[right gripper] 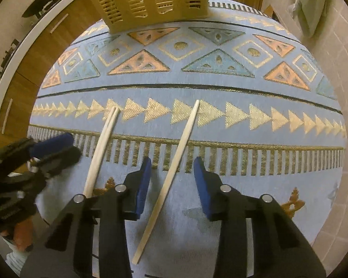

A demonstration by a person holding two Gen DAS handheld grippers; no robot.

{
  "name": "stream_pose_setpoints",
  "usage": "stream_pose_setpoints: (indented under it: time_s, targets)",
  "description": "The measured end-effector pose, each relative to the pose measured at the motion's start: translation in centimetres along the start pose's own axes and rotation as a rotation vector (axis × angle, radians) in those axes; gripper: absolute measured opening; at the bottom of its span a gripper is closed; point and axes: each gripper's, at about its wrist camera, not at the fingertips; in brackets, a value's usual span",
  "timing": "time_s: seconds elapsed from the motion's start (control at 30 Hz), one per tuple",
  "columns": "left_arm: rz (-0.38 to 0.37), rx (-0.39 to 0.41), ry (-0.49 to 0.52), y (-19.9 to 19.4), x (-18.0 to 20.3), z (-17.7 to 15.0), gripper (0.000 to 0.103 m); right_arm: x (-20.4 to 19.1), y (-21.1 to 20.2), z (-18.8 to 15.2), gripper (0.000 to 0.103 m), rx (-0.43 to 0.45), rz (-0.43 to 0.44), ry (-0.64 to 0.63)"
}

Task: Organize utensils
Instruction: 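Lower the left tool and grasp two wooden chopsticks while the right tool grasps one chopstick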

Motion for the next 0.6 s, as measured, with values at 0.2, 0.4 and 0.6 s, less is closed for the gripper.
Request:
stream_pose_setpoints:
  time_s: [0.2,0.4,0.6]
  targets:
    - [0.003,-0.074,0.023,1.2,0.5,-0.6,0.032,-0.8,0.0,0.0,0.033,-0.016,-0.03,-0.02]
    - [0.07,-0.089,0.056,1.7,1.6,-1.0,0.032,-2.3,0.5,-0.3,0.009,-0.005,-0.099,-0.056]
    - [0.178,-0.12,0.113,2.6,3.1,-0.6,0.032,-2.0,0.2,-1.1,0.005,-0.014,-0.102,-0.075]
Point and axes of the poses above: each gripper's, at about its wrist camera, not at the fingertips, and y roughly the way its jaws point, x to its right, z to its top, and after that the axes turned 10 degrees about -y, right-handed
